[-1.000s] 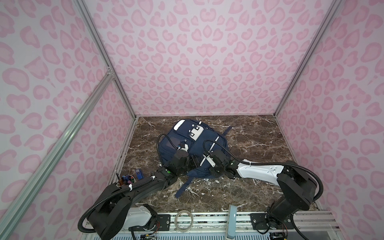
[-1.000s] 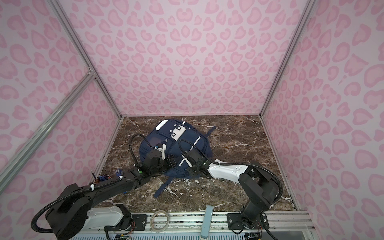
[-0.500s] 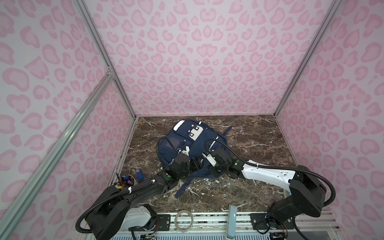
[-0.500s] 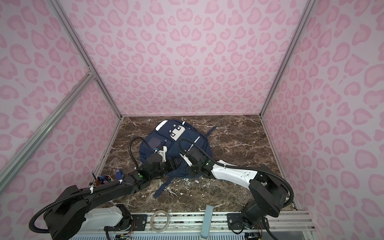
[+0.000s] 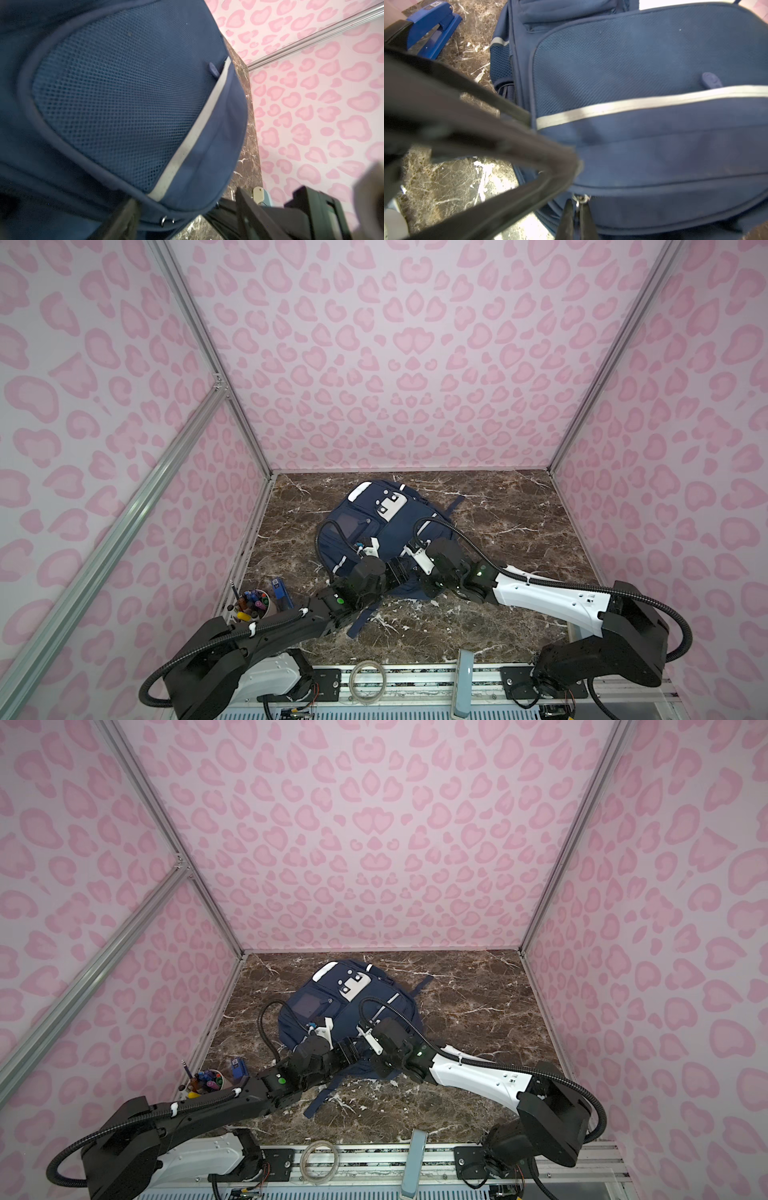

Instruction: Pack the student bag

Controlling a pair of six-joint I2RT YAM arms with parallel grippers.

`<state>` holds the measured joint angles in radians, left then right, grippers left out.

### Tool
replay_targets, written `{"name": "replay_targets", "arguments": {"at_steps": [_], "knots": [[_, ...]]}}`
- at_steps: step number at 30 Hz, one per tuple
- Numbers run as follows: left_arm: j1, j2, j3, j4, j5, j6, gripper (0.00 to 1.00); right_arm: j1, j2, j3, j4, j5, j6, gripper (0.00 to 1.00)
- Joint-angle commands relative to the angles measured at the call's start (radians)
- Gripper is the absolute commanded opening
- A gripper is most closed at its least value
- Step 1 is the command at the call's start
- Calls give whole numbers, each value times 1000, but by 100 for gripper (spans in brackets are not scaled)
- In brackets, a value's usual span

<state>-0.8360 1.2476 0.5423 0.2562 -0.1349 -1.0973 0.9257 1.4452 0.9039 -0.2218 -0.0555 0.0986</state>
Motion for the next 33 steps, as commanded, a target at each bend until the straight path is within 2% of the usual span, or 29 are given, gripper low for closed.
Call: {"name": "replay_targets", "arguments": {"at_steps": [1, 2, 3, 6, 11, 16, 22, 26, 30, 33], "knots": [[32, 44, 26, 47, 17, 31, 40, 5, -8, -11, 83, -33, 15, 0], [37, 44, 29, 43, 16, 39, 20, 1, -9, -16, 84, -27, 16, 0], [43, 40, 36, 37, 27, 55, 5, -9, -13, -23, 84, -27, 16, 0], [63, 8, 30, 9, 71, 72, 4, -46, -20, -36, 63, 4, 6, 0], [88, -100, -19, -49, 134, 74, 4, -145, -3, -34, 13, 165, 0, 0], [135, -173, -49, -105, 222, 97, 4, -262, 45, -3, 48, 185, 9, 0], [217, -197, -70, -186, 290, 177, 4, -383, 116, 73, 66, 141, 6, 0], [349, -216, -57, -263, 249, 262, 4, -356, 61, 57, -18, 137, 26, 0], [476, -152, 13, -261, 285, 316, 3, -225, -26, -1, -118, 178, 57, 0], [530, -63, 100, -265, 258, 359, 3, -123, -56, -29, -148, 118, 105, 0]]}}
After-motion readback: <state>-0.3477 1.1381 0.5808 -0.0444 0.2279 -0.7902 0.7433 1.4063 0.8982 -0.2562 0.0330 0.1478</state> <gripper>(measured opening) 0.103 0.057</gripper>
